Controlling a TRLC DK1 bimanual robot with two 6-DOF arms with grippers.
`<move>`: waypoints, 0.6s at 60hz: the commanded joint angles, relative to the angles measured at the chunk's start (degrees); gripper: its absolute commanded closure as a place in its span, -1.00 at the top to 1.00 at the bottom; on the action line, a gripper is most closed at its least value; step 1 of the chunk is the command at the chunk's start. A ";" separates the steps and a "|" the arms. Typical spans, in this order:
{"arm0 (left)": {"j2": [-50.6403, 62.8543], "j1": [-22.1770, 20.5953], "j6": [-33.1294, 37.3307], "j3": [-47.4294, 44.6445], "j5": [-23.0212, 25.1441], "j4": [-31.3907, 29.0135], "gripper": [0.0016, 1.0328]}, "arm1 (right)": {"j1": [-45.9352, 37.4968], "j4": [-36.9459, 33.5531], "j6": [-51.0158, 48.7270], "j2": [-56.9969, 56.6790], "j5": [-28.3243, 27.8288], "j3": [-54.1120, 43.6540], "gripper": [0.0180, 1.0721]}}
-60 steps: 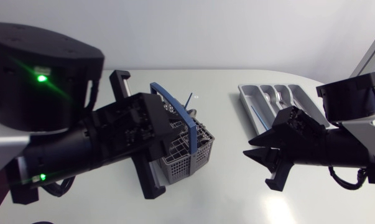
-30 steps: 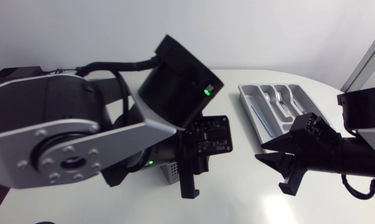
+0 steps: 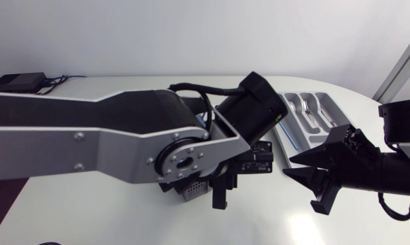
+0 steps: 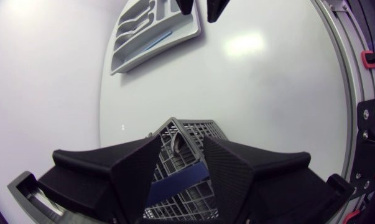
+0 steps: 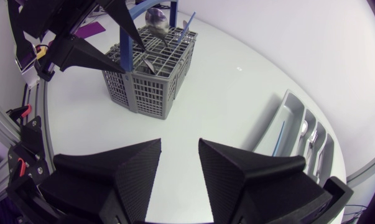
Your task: Unload the cutlery basket into the drawer organizer.
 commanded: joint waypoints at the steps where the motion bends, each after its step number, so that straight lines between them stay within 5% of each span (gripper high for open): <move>1: 2.58 -0.47 1.58 2.83 -1.16 -0.80 -0.06 | -1.18 -0.82 -1.47 -0.22 -1.08 -1.67 -0.08; 36: 9.17 0.50 4.66 6.97 -7.84 -2.47 -0.48 | -2.85 -1.61 -2.96 -1.19 -3.10 -2.37 -0.08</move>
